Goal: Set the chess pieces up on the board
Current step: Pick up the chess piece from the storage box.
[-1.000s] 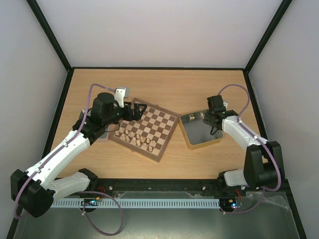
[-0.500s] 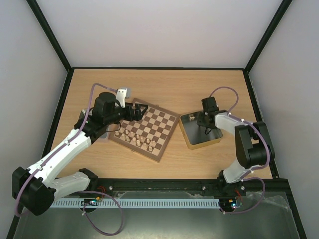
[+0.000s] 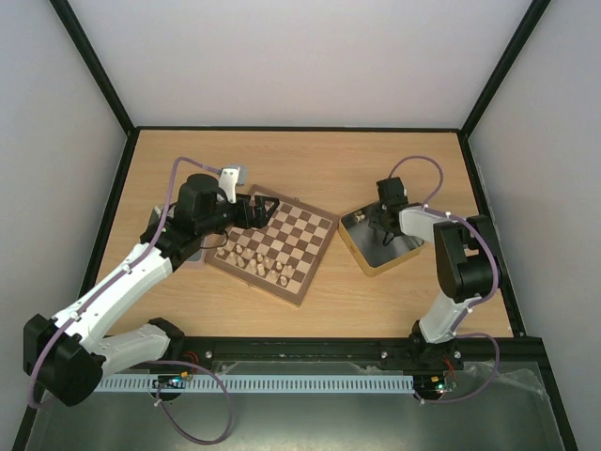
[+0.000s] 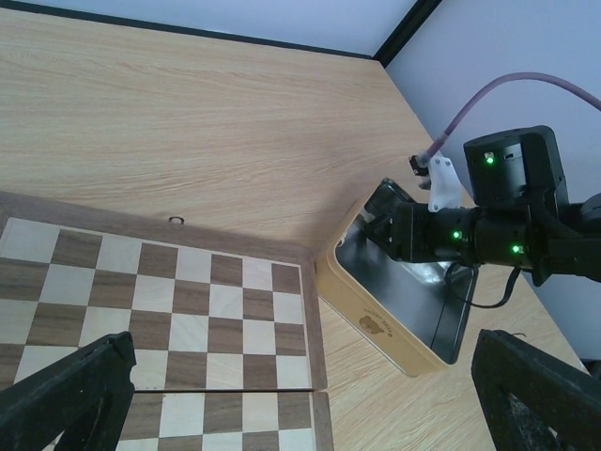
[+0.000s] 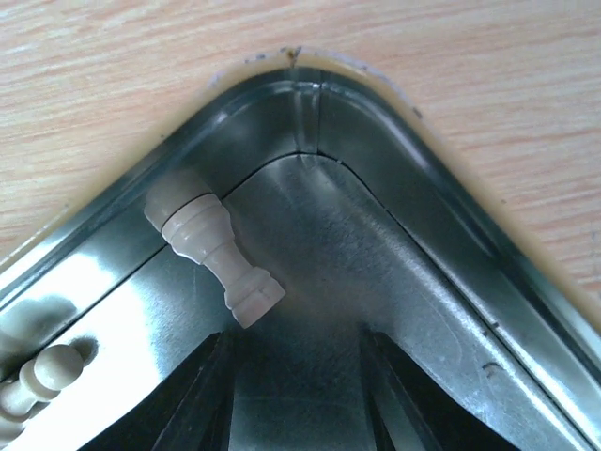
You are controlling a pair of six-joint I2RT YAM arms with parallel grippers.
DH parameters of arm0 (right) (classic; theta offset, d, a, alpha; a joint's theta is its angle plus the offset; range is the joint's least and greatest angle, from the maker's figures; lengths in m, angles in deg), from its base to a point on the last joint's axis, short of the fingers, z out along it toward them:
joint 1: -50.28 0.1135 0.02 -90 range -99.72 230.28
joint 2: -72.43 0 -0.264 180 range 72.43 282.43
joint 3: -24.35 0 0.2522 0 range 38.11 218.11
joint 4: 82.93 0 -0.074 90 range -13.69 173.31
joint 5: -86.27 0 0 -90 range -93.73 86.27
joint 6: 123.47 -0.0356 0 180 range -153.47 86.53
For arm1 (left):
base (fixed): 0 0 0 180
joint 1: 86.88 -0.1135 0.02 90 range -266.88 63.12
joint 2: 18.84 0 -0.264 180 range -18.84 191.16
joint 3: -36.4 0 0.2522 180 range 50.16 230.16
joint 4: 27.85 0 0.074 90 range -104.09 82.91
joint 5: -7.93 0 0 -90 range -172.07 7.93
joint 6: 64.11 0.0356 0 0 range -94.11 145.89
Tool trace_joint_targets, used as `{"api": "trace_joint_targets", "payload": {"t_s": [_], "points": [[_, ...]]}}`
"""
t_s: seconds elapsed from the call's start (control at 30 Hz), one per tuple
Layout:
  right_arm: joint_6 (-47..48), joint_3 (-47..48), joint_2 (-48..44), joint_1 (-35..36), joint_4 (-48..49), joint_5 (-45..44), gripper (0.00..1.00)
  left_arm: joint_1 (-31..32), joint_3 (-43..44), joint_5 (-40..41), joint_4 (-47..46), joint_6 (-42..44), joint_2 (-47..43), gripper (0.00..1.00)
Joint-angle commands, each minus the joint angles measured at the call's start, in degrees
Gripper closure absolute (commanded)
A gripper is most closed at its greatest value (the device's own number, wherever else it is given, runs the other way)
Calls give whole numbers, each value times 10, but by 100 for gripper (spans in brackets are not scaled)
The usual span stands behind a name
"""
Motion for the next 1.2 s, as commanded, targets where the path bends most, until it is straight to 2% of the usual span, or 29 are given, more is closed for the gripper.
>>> {"api": "trace_joint_targets", "payload": {"t_s": [0.0,0.23,0.4,0.67,0.83,0.97,1.17], "points": [[27,24,24,0,21,-9,62,-4,0,-7,-11,0,4,1],[58,43,47,-1,60,3,63,-4,-1,-8,-8,2,3,0],[73,78,88,-2,41,11,65,-4,-1,-6,-3,4,-2,0],[98,97,92,-3,37,59,65,-4,0,-5,-2,6,-2,0],[61,93,79,-3,30,45,65,-4,1,-5,-3,5,-2,0],[84,110,82,-3,20,13,63,-4,3,-7,-2,5,-2,0],[122,125,85,-3,25,34,63,-4,5,-6,1,5,-2,0]]}}
